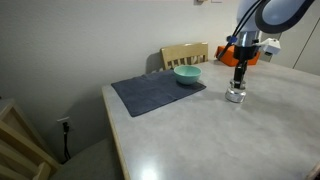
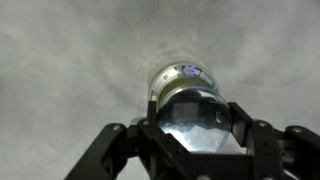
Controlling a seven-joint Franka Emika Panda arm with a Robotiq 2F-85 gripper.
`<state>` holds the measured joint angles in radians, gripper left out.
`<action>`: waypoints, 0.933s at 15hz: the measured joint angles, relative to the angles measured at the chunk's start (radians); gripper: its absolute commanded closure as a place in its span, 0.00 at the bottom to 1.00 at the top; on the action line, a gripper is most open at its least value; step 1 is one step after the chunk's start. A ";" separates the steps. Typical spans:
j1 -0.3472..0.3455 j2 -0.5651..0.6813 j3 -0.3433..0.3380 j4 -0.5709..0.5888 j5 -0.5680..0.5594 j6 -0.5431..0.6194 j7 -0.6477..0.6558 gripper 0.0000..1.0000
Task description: Pick up the lid from the silver container and put it on the table.
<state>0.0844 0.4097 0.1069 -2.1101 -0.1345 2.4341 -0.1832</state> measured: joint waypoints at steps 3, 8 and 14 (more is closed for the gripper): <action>0.001 -0.057 -0.003 -0.012 -0.009 0.003 0.000 0.56; -0.022 -0.168 -0.048 -0.019 -0.008 0.037 0.000 0.56; -0.126 -0.220 -0.111 0.012 0.103 0.054 -0.053 0.56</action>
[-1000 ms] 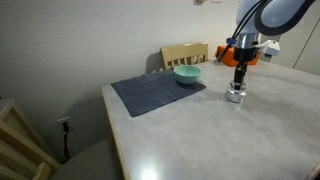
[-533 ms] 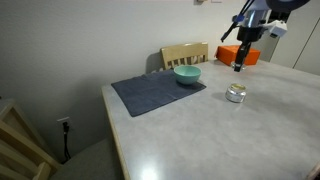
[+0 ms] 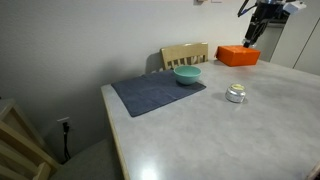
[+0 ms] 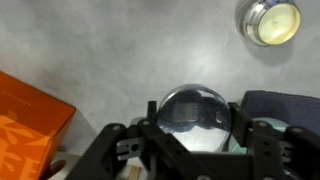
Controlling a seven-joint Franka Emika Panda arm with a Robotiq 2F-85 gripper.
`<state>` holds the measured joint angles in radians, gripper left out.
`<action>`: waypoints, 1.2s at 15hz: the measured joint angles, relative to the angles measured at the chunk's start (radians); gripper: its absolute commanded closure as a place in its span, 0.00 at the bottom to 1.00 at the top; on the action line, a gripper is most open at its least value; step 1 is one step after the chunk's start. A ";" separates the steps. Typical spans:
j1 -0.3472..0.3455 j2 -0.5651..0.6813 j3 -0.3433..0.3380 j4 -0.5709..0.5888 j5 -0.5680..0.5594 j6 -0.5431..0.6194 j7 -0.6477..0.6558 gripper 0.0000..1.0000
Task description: Pick up the lid from the silver container and put it on the table.
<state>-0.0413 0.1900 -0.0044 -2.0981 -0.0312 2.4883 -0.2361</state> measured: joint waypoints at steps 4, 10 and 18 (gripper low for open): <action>-0.036 0.062 -0.026 0.050 0.031 -0.026 0.000 0.56; -0.036 0.251 -0.030 0.164 0.030 -0.088 0.048 0.56; -0.037 0.462 -0.030 0.325 0.030 -0.150 0.070 0.56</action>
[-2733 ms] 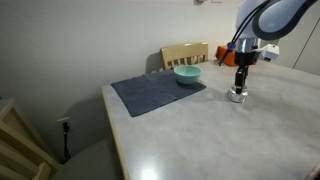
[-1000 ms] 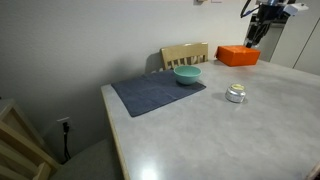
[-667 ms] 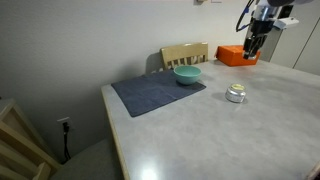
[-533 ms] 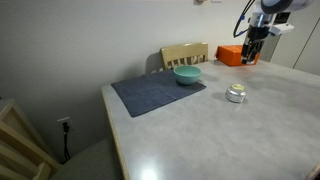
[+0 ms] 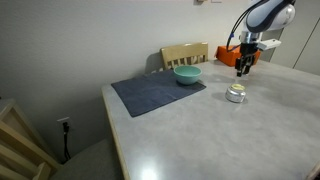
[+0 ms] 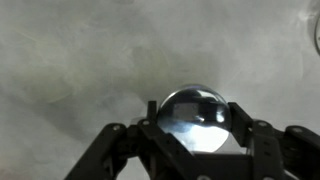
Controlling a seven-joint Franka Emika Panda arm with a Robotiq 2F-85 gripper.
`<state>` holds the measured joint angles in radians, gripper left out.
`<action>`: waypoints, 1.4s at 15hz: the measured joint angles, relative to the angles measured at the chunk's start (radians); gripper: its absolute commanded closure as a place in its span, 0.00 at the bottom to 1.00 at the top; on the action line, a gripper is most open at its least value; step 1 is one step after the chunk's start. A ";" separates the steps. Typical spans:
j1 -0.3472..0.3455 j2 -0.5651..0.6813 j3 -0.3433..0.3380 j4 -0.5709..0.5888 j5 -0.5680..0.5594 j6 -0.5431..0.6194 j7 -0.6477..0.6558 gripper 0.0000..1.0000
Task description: Pick up the lid from the silver container and put it on the table.
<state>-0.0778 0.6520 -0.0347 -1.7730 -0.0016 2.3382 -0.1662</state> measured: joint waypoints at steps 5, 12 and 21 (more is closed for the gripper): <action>0.001 0.080 0.003 0.082 0.000 -0.028 0.000 0.56; 0.001 0.112 0.008 0.135 -0.001 -0.069 -0.003 0.56; 0.000 0.124 0.008 0.190 -0.001 -0.148 -0.003 0.56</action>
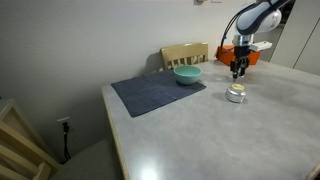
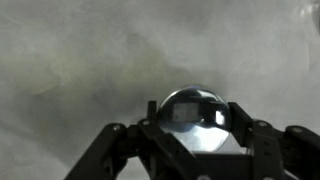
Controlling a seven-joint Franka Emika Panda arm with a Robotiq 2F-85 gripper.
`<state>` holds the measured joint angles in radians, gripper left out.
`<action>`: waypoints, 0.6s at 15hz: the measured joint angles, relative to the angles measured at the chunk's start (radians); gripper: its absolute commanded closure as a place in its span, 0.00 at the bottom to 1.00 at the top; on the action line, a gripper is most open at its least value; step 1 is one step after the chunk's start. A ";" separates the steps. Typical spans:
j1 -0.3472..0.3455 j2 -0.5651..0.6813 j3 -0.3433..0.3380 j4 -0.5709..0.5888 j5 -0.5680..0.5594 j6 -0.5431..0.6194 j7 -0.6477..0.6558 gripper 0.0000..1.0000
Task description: Pick up the lid from the silver container and put it on the table.
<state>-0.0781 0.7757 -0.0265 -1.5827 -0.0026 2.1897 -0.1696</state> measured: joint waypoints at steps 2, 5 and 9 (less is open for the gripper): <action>-0.002 0.009 0.000 0.018 0.000 -0.012 -0.001 0.56; -0.007 0.035 0.000 0.055 0.000 -0.032 -0.005 0.56; -0.014 0.072 0.000 0.103 0.000 -0.055 -0.008 0.56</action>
<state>-0.0916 0.8477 -0.0265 -1.4792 -0.0025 2.1345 -0.1779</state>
